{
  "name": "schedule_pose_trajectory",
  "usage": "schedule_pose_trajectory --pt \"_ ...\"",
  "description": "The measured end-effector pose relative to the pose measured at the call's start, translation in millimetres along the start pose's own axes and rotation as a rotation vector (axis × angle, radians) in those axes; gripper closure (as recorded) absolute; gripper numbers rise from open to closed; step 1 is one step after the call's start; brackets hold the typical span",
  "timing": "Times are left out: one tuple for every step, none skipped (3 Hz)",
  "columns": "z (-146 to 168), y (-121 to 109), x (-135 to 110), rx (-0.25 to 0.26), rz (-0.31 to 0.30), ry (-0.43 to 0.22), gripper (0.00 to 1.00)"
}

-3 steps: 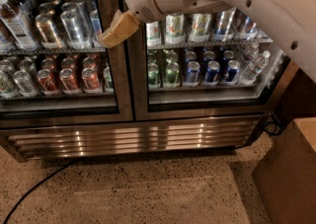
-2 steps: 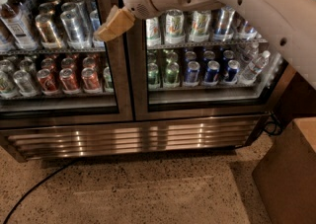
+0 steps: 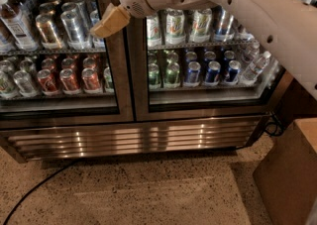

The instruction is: Open left fridge door

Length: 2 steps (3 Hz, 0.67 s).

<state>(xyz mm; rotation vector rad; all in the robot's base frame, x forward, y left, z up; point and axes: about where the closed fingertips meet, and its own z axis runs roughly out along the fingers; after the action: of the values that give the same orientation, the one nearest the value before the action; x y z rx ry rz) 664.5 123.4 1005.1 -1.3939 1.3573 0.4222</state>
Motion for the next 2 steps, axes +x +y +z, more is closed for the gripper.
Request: schedule_pose_trajectory --pt "10.7 -4.7 -1.8 0.000 0.019 -0.022 0.11" --pt "12.8 -3.8 -3.9 -0.002 0.022 -0.030 0.13"
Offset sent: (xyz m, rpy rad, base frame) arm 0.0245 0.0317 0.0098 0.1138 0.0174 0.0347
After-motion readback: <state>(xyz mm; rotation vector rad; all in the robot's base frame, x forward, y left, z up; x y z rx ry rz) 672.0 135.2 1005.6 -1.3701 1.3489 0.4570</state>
